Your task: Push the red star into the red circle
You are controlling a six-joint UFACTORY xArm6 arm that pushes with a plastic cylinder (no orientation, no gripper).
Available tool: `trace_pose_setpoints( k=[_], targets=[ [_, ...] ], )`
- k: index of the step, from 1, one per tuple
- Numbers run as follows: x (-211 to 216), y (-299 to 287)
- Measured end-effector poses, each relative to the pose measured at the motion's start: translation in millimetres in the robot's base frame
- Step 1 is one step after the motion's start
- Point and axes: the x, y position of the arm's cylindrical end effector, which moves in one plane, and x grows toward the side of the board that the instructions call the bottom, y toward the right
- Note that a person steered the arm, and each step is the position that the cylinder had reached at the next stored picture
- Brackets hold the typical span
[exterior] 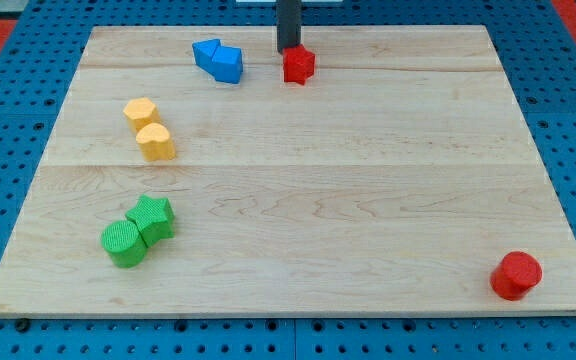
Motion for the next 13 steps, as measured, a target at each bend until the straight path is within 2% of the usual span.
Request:
trace_pose_setpoints(
  k=[1,3,4,5,8,10,11,12,13],
  targets=[
    [6.1,3.4],
    [40.0,55.5],
    [66.0,6.8],
    [81.5,-16.3],
    [194.4,-49.3],
    [200.0,29.3],
    [189.8,88.8],
    [169.7,114.0],
    [181.9,148.5]
  ],
)
